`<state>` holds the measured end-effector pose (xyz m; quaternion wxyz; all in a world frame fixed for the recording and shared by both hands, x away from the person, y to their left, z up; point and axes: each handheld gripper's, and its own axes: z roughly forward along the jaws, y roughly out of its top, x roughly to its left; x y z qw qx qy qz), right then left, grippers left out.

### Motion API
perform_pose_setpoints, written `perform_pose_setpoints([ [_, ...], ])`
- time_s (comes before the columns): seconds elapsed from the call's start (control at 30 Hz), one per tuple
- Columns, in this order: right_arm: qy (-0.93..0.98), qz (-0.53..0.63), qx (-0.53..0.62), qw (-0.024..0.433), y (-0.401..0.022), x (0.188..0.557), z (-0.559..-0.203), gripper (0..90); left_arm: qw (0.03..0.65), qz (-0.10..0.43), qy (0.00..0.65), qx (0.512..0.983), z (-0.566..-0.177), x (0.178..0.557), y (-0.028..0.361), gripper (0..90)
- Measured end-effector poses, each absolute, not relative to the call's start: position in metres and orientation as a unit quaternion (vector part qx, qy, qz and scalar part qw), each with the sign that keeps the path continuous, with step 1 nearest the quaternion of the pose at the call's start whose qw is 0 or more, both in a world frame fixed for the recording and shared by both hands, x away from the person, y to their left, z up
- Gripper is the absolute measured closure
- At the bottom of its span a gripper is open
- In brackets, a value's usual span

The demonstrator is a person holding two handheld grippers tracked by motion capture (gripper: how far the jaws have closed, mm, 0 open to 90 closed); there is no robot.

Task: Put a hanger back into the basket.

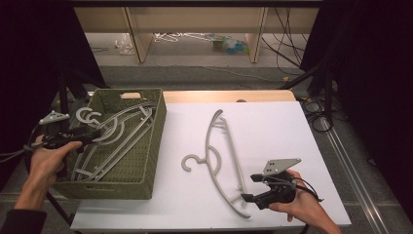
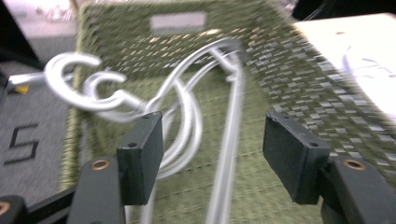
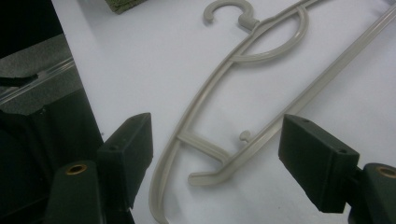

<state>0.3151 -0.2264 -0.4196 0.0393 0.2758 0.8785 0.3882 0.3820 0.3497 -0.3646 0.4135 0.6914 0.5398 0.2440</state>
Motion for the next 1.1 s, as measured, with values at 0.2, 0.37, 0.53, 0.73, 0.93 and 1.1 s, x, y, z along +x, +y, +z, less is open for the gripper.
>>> perform_pose_setpoints([
  [0.2, 0.878, 0.39, 0.274, 0.043, -0.224, 0.315, -0.422, 24.3, 0.447, 0.225, 0.489, 0.714, -0.367, 0.351, 0.322, 33.9],
  [0.37, 0.876, 0.39, 0.279, 0.048, -0.22, 0.314, -0.425, 22.7, 0.478, 0.211, 0.449, 0.725, -0.368, 0.322, 0.292, 31.6],
  [0.53, 0.873, 0.394, 0.283, 0.053, -0.22, 0.315, -0.426, 22.7, 0.523, 0.18, 0.431, 0.713, -0.373, 0.299, 0.265, 29.6],
  [0.73, 0.868, 0.4, 0.29, 0.055, -0.22, 0.316, -0.428, 22.7, 0.548, 0.154, 0.393, 0.722, -0.388, 0.283, 0.229, 28.4],
  [0.93, 0.871, 0.396, 0.285, 0.054, -0.217, 0.314, -0.432, 21.3, 0.552, 0.157, 0.366, 0.733, -0.408, 0.277, 0.206, 24.4],
  [1.1, 0.875, 0.393, 0.28, 0.049, -0.214, 0.314, -0.434, 21.2, 0.549, 0.156, 0.358, 0.738, -0.418, 0.268, 0.197, 17.2],
])
